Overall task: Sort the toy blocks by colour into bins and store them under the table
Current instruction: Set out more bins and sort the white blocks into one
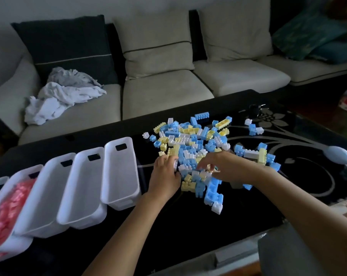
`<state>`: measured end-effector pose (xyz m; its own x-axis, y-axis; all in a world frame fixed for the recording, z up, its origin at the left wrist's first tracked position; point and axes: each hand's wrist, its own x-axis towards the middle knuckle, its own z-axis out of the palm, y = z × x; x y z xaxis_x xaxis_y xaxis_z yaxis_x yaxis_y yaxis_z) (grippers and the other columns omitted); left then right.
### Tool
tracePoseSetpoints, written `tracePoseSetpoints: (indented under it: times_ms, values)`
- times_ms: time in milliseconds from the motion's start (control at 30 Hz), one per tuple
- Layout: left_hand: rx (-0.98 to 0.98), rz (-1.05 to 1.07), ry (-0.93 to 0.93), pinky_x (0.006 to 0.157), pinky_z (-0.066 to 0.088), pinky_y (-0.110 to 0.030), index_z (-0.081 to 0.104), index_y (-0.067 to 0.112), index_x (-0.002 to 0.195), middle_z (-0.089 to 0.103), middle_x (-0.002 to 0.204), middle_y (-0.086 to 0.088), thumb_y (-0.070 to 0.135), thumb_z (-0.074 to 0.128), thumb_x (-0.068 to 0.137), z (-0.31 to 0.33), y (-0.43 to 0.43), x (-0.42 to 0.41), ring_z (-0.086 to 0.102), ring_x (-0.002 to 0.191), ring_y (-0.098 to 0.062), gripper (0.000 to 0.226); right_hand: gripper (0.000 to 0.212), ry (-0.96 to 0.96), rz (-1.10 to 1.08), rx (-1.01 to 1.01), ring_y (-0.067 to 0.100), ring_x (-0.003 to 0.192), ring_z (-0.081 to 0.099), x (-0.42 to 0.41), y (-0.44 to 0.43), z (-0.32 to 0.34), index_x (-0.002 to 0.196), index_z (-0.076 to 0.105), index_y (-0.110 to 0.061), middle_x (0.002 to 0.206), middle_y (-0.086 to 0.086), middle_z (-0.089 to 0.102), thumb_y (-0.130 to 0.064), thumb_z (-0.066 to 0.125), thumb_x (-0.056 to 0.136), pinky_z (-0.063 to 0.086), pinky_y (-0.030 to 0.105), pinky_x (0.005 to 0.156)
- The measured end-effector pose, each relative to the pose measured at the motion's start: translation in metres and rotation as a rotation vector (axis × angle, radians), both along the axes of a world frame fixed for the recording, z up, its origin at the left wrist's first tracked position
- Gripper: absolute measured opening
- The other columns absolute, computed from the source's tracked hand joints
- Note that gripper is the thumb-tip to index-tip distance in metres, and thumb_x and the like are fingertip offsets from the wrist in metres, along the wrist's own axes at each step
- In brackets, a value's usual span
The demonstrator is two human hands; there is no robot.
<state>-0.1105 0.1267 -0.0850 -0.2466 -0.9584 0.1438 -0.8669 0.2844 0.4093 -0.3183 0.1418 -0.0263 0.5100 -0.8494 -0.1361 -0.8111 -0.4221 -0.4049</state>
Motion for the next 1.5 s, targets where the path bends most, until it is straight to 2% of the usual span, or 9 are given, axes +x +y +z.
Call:
tracePoseSetpoints:
  times_ms: [167,400,567,833,967,1067,1200,1367,1500]
  values:
    - [-0.18,0.076,-0.062,0.082,0.039,-0.025,0.048,0.02,0.118,0.041,0.118,-0.006,0.038,0.057,0.089,-0.011,-0.001,0.002,0.041,0.108,-0.023,0.035,0.041,-0.018,0.027,0.057,0.009,0.099,0.055,-0.003,0.002,0.002,0.121,0.058,-0.029,0.114,-0.012,0.054,-0.006,0.059,0.087,0.044,0.017,0.082]
    - [-0.133,0.116,-0.026,0.081,0.046,-0.029,0.036,0.015,0.138,0.041,0.127,-0.012,0.043,0.047,0.094,-0.012,0.003,0.002,0.049,0.109,-0.023,0.053,0.05,0.035,0.014,-0.058,0.011,0.098,0.051,-0.004,0.008,-0.013,0.12,0.054,-0.028,0.113,-0.009,0.05,-0.04,0.075,0.076,0.045,0.026,0.084]
    - [-0.178,0.083,0.029,0.074,0.048,-0.026,0.042,0.017,0.134,0.047,0.121,-0.013,0.032,0.051,0.095,-0.013,0.008,0.004,0.054,0.102,-0.023,0.043,0.045,0.019,-0.019,-0.12,0.013,0.094,0.052,-0.002,0.007,-0.018,0.12,0.053,-0.025,0.111,-0.007,0.05,-0.034,0.072,0.081,0.045,0.028,0.078]
    - [-0.225,0.068,0.027,0.062,0.035,-0.022,0.051,0.014,0.106,0.058,0.097,-0.005,0.029,0.058,0.091,-0.012,0.007,0.004,0.053,0.084,-0.018,0.023,0.024,-0.044,-0.003,-0.117,0.007,0.087,0.051,0.0,0.003,-0.023,0.106,0.06,-0.023,0.105,-0.008,0.062,-0.026,0.069,0.084,0.043,0.024,0.072]
    - [-0.223,0.068,0.051,0.063,0.036,-0.02,0.05,0.011,0.107,0.063,0.098,-0.004,0.026,0.059,0.091,-0.007,0.009,0.004,0.06,0.087,-0.018,0.023,0.013,-0.071,-0.015,-0.138,0.009,0.085,0.053,0.0,0.0,-0.025,0.101,0.063,-0.017,0.101,-0.004,0.063,-0.022,0.061,0.09,0.045,0.024,0.073]
    - [-0.269,0.107,0.103,0.061,0.043,-0.022,0.049,0.009,0.114,0.065,0.101,-0.005,0.028,0.058,0.092,0.005,0.011,0.002,0.064,0.088,-0.018,0.03,0.009,-0.14,-0.076,-0.197,0.009,0.079,0.054,-0.002,-0.002,-0.027,0.095,0.065,-0.012,0.09,-0.006,0.061,-0.016,0.058,0.092,0.039,0.012,0.065]
    - [-0.295,0.111,0.138,0.072,0.047,-0.02,0.049,0.009,0.123,0.064,0.112,-0.007,0.028,0.055,0.094,0.027,0.011,0.0,0.063,0.099,-0.019,0.036,0.009,-0.251,-0.152,-0.165,0.006,0.075,0.057,-0.002,-0.002,-0.024,0.1,0.062,-0.019,0.085,-0.015,0.058,-0.017,0.057,0.092,0.044,0.014,0.069]
    - [-0.14,0.122,0.361,0.081,0.04,-0.01,0.054,0.013,0.128,0.06,0.123,-0.001,0.028,0.05,0.097,0.052,0.019,0.001,0.056,0.111,-0.01,0.035,0.022,-0.221,-0.066,0.057,-0.007,0.067,0.054,-0.007,0.016,-0.008,0.105,0.06,-0.033,0.078,-0.023,0.054,-0.024,0.067,0.086,0.044,0.012,0.062]
    - [0.154,0.182,0.721,0.065,0.042,-0.013,0.063,0.016,0.117,0.06,0.102,0.008,0.029,0.05,0.097,0.071,0.021,0.003,0.054,0.082,-0.001,0.027,0.023,-0.083,-0.038,-0.02,-0.015,0.064,0.05,0.004,0.02,-0.011,0.108,0.061,-0.027,0.079,-0.019,0.055,-0.017,0.06,0.088,0.04,0.009,0.058]
